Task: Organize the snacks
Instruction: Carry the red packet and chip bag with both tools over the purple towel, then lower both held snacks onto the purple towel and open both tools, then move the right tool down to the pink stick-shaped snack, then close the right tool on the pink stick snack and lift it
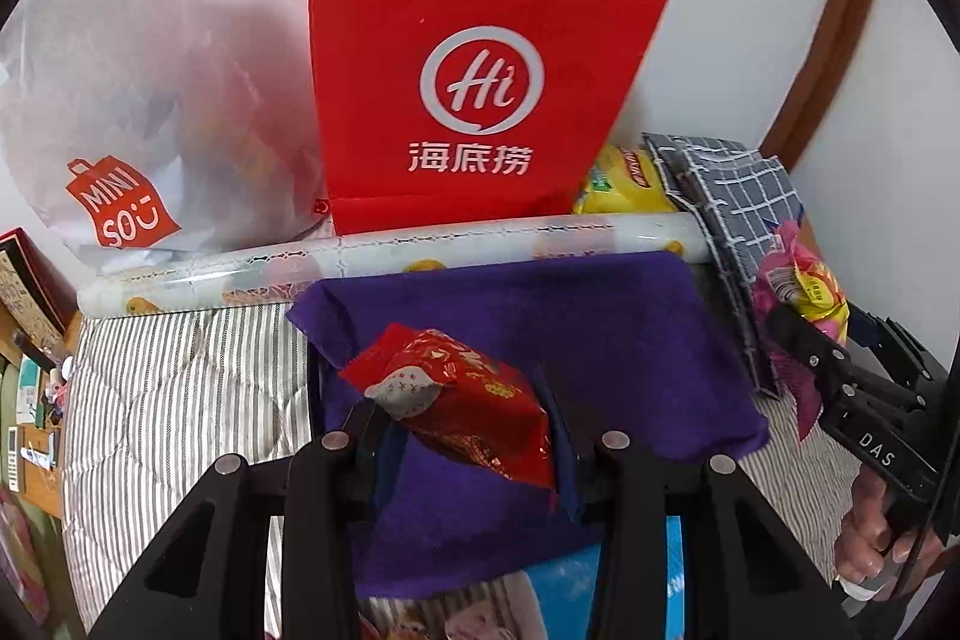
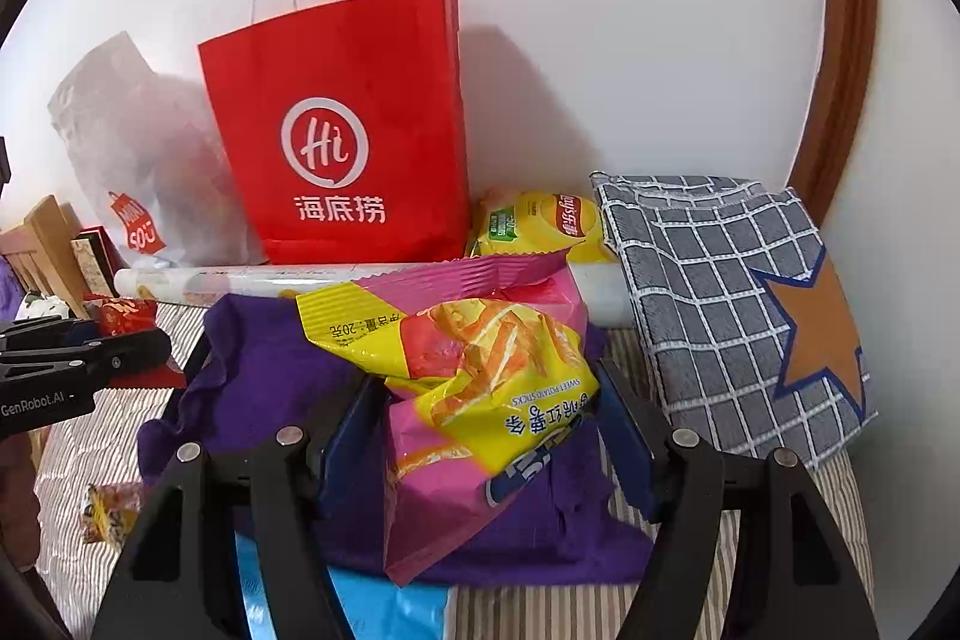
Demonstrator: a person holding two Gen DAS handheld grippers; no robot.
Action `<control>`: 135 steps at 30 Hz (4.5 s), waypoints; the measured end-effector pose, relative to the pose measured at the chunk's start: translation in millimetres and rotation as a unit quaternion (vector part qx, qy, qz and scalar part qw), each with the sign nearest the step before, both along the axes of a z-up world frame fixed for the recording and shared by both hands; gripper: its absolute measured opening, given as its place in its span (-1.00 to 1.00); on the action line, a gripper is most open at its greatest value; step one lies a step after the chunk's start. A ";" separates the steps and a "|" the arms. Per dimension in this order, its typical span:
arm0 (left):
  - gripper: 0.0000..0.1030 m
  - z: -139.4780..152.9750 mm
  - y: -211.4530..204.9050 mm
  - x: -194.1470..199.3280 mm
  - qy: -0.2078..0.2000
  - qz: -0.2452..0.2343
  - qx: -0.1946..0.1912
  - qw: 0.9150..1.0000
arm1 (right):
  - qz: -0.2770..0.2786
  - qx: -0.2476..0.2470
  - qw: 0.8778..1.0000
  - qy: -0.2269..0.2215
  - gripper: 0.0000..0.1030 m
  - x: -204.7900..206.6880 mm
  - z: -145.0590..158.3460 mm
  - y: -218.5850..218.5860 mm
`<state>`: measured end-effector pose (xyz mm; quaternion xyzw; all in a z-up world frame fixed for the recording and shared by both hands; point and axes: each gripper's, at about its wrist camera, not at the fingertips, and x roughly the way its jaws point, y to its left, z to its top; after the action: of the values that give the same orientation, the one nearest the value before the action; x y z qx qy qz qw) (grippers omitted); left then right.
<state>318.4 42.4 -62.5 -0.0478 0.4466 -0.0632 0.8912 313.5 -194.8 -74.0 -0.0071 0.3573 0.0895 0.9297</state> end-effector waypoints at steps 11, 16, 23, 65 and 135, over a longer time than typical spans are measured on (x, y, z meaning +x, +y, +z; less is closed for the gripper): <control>-0.25 -32.2 2.2 44.3 0.028 0.003 -0.004 1.000 | 0.031 -0.009 0.999 0.021 0.34 45.3 -24.6 11.8; -0.25 -49.9 0.9 62.3 0.045 0.003 -0.001 0.999 | 0.039 -0.010 0.999 0.037 0.34 62.8 -45.0 16.3; -0.25 -71.6 -0.8 76.3 0.067 0.002 0.004 0.998 | 0.050 -0.015 0.996 0.068 0.34 82.7 -74.5 21.9; 0.58 -75.1 -11.3 69.2 0.078 0.003 0.065 0.995 | 0.061 -0.011 0.993 0.101 0.85 65.4 -66.5 25.4; 0.57 -33.6 111.0 -199.7 0.035 0.113 0.013 0.993 | 0.087 0.001 0.983 0.159 -0.57 -196.4 -118.2 63.9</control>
<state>118.6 153.3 -96.0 -0.0890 0.4701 0.0455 0.8769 117.0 -130.9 -192.2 -0.0230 0.4985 0.1701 0.8497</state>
